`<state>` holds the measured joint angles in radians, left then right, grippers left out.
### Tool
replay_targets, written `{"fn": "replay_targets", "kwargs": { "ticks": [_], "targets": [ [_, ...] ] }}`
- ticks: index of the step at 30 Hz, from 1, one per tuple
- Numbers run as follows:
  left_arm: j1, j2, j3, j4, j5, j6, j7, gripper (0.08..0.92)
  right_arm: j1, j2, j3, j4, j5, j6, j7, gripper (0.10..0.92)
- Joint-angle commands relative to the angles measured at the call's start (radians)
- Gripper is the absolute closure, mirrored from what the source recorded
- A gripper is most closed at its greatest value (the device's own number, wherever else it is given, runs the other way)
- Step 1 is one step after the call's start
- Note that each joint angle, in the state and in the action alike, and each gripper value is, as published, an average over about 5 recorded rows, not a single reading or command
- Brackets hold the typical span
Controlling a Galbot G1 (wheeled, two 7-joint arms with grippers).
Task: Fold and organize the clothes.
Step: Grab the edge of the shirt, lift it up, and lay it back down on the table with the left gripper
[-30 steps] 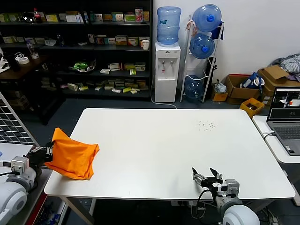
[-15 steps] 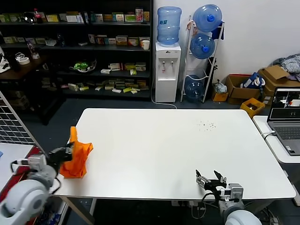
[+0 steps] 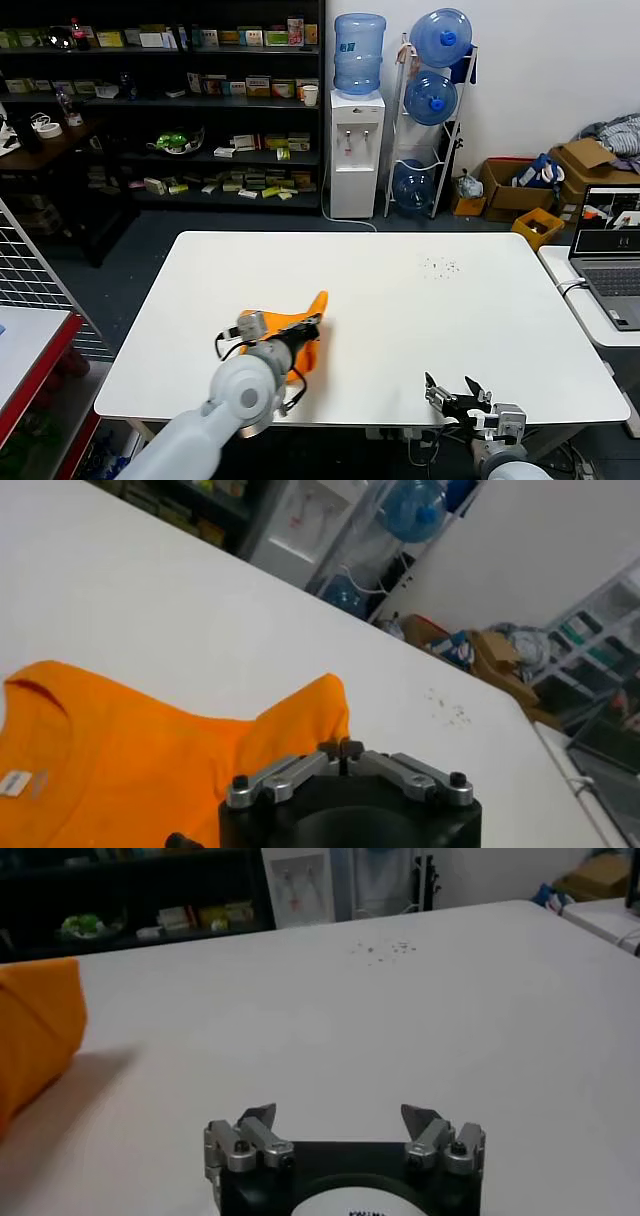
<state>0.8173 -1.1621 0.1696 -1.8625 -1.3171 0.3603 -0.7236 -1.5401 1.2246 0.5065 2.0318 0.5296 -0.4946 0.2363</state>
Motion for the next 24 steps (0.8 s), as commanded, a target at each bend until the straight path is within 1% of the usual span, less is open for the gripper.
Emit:
{"fn": "replay_targets", "kwargs": {
  "ticks": [1,7,15,20,22,24],
  "targets": [
    [-0.188,-0.28,0.185,0.229,-0.001,0.019,-0.069,0.904,-0.001,0.003,0.012,0.003,0.008,-0.005,0.004,0.203],
    [-0.19,-0.325,0.189,0.284,0.042,0.019,-0.048,0.904,-0.003,-0.011,0.022,0.014,0.023,-0.008,0.006,0.203],
    [-0.163,-0.338,0.223,0.263,0.056,0.019,-0.052,0.904,-0.012,-0.031,0.042,0.027,0.037,-0.008,0.005,0.203],
    [-0.156,-0.355,0.218,0.271,0.087,0.019,-0.031,0.904,-0.016,-0.039,0.058,0.035,0.035,0.012,-0.01,0.203],
    [-0.153,-0.357,0.208,0.264,0.091,0.018,-0.023,0.895,-0.024,-0.045,0.07,0.039,0.027,0.026,-0.025,0.203],
    [-0.144,-0.351,0.192,0.235,0.083,0.018,-0.024,0.86,-0.039,-0.056,0.089,0.049,0.018,0.046,-0.048,0.203]
  ]
}}
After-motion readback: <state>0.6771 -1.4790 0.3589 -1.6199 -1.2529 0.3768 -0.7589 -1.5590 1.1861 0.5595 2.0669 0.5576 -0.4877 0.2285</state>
